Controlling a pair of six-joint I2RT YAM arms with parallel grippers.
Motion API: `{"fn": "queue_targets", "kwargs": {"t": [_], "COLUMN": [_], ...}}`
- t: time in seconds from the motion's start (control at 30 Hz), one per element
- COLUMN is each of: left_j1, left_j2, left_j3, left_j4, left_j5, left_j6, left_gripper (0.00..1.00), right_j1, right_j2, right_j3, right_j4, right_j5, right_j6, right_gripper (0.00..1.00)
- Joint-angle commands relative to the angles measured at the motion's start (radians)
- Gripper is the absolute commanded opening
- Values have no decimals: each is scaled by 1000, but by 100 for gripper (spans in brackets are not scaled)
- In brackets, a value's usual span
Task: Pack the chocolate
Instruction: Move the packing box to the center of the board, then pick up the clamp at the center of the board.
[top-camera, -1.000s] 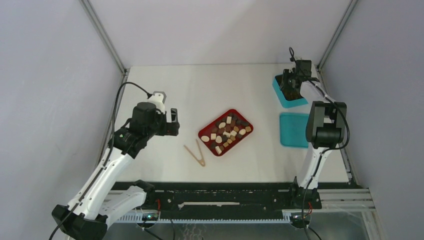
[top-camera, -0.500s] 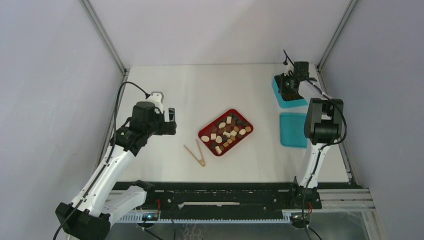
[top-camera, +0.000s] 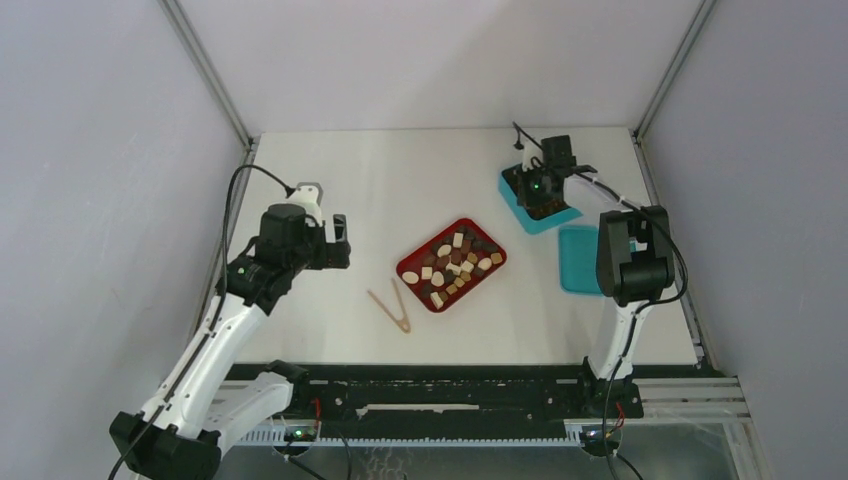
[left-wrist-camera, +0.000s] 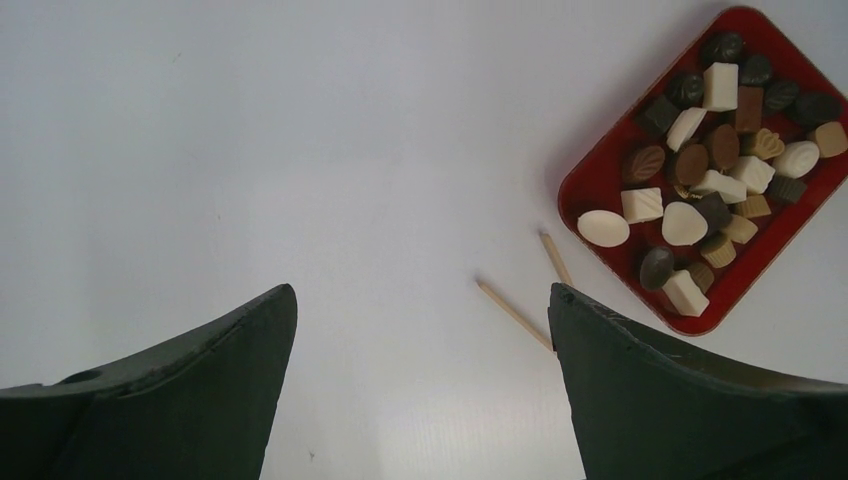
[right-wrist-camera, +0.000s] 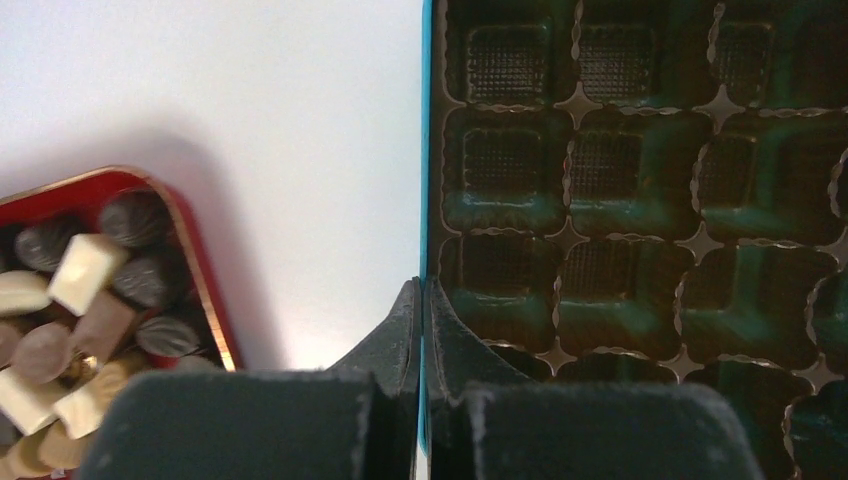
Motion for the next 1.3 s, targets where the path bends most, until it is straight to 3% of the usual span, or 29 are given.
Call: {"fn": "queue_targets", "kwargs": {"t": [0.0, 0.27, 0.63, 0.87, 1.07, 1.27], "left_j1": [8, 6, 8, 7, -4, -87], "left_j2": [-60, -131, -81, -69, -36, 55], "left_j3": [-14, -44, -59, -129, -197, -204], "left_j4": [34, 62, 68, 106, 137, 130], "left_j5": [-28, 7, 94, 121, 84, -12], "left_j6": [-40, -101, -248, -306, -373, -439], "left_gripper": [100, 99, 100, 100, 94, 90], "right_j1": [74, 171, 246, 283, 301, 316], "right_j2": [-62, -112, -203, -282, -418, -604], "right_j3": [-23, -93, -195, -229, -323, -482], "right_j4": [-76, -110, -77, -30, 55, 196], "right_j5": [38, 119, 179, 243, 328, 367], "right_j6": [36, 119, 206, 260, 328, 401], "right_gripper": [0, 0, 1, 27, 41, 54]}}
